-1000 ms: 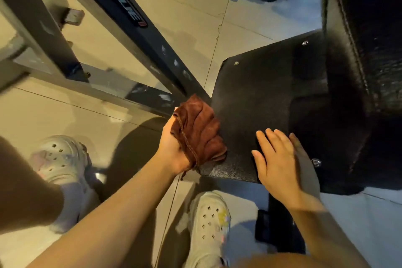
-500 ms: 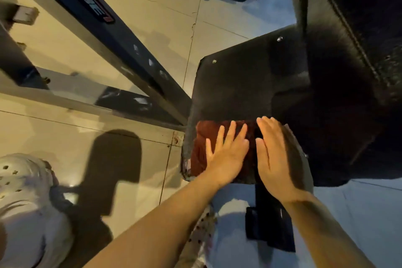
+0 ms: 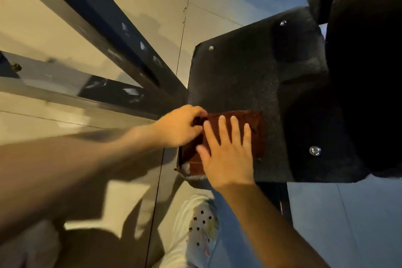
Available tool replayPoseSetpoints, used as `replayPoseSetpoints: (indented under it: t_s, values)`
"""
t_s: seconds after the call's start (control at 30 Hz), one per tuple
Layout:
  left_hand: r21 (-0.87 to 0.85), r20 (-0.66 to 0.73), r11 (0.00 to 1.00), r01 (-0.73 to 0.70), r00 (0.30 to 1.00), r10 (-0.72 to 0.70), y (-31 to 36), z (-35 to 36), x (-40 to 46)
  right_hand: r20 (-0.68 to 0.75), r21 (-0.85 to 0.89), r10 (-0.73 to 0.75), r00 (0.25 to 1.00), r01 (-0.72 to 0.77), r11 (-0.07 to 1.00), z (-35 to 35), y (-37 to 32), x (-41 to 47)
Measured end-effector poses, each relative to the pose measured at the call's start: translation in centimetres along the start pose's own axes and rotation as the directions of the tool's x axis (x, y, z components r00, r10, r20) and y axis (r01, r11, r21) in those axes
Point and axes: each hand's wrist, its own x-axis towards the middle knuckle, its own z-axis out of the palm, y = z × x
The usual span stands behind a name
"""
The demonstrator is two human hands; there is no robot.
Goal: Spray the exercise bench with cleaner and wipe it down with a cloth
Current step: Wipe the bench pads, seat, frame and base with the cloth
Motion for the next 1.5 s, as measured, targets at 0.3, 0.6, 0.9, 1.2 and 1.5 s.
replayPoseSetpoints:
  t_s: [0.3, 0.6, 0.9, 1.2, 1.5]
  values:
    - [0.859, 0.443, -0.248, -0.448, 0.893, -0.078, -5.4, -7.3, -3.8, 0.142, -0.209, 0.018, 0.99, 0.012, 0.978, -2.1, 4.1, 4.5]
    - [0.998, 0.055, -0.004, -0.055, 0.998, 0.034, -8.2, -7.0, -2.8, 0.049, -0.263, 0.22, 0.974, -0.2, 0.944, -3.4, 5.2, 4.7]
    - [0.988, -0.059, 0.146, 0.043, 0.993, 0.106, -10.9, -5.3, -1.3, 0.185, -0.267, -0.163, 0.969, 0.209, 0.941, 1.4, -1.8, 10.3]
    - [0.985, -0.012, 0.175, -0.013, 0.99, 0.138, -10.7, -5.6, -1.8, -0.201, -0.16, 0.391, 0.898, -0.423, 0.892, -4.5, 9.3, 9.9]
    - [0.984, -0.047, 0.176, 0.021, 0.988, 0.145, -11.1, -4.2, -1.3, -0.084, -0.246, 0.394, 0.915, -0.402, 0.882, -3.3, 4.9, 11.9]
